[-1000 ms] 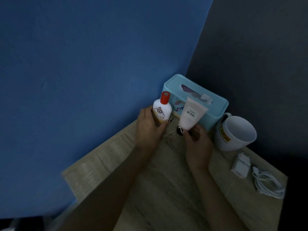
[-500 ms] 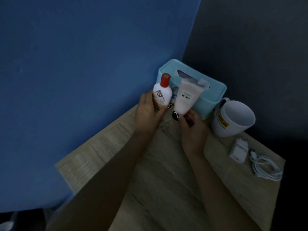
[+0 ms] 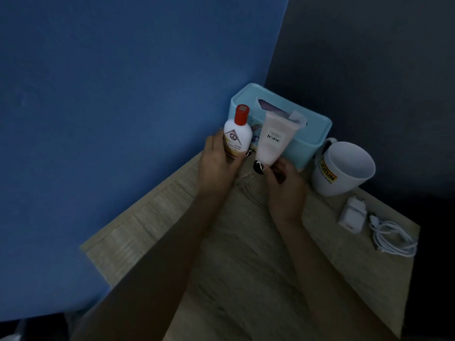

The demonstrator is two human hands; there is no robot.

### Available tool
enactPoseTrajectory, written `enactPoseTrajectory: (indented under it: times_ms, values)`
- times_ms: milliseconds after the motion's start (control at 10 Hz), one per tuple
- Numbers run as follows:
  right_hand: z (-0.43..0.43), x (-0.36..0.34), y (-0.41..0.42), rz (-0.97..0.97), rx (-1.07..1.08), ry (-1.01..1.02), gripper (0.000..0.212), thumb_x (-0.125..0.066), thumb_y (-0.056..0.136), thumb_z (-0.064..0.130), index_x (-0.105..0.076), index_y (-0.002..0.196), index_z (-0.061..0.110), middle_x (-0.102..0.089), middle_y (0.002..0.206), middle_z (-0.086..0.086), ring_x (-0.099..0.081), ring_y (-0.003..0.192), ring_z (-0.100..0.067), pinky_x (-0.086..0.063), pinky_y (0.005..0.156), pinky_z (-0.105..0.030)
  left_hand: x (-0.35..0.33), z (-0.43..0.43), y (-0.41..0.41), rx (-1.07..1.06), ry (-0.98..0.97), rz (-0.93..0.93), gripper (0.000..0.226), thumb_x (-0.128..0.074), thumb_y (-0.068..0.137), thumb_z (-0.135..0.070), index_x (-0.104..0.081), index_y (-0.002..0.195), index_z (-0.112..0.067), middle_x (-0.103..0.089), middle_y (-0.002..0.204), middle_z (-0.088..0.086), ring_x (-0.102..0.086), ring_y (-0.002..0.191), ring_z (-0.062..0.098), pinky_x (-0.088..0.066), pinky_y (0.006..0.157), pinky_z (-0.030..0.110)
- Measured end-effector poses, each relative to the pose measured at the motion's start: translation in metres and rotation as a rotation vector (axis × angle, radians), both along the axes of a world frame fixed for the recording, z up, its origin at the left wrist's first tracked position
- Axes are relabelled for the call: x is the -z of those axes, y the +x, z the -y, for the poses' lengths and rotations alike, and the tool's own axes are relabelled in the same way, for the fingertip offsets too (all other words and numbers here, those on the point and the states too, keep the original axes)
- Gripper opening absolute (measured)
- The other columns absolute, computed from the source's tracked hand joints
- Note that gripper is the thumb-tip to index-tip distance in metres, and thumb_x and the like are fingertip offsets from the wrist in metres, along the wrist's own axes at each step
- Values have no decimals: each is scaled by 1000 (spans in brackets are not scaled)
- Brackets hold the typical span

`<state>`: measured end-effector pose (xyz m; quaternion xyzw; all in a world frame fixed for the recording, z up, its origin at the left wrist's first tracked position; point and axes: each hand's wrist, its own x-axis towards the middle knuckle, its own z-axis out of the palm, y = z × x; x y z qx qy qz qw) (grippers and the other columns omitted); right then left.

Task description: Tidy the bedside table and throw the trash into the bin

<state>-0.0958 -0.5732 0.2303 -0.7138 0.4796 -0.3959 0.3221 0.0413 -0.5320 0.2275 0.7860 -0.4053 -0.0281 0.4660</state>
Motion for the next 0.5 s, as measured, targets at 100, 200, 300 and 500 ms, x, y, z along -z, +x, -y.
enactPoseTrajectory:
  times_ms: [100, 200, 300, 500]
  values:
    - [-1, -1, 0, 11, 10, 8, 32, -69, 87, 27, -66, 116, 16, -69, 102, 9, -61, 90, 2, -42, 75, -3, 1, 0, -1, -12, -3, 3, 72, -68, 81, -42, -41, 139, -10, -51, 127, 8, -52, 114, 17, -37, 85, 20]
    - [-4, -3, -1, 84, 45, 28, 35, -73, 83, 29, -65, 115, 19, -67, 97, 17, -61, 85, 11, -44, 74, -2, 2, -1, -2, -9, 4, -32, 79, -70, 78, -44, -38, 140, -7, -50, 131, 10, -51, 118, 20, -43, 91, 28]
    - [-9, -4, -7, 179, 139, 22, 31, -70, 83, 18, -57, 111, 19, -59, 90, 24, -57, 80, 21, -40, 69, 2, 5, -1, -5, -2, 36, -91, 85, -72, 77, -44, -34, 143, -8, -47, 135, 11, -49, 122, 22, -47, 98, 35]
    - [-14, -4, 0, -68, 140, -79, 23, -49, 84, 26, -42, 62, 20, -37, 53, 12, -37, 51, 2, -28, 48, -19, -10, -16, -5, 6, 156, -307, 88, -68, 80, -45, -24, 149, -12, -38, 146, 8, -38, 134, 20, -32, 107, 28]
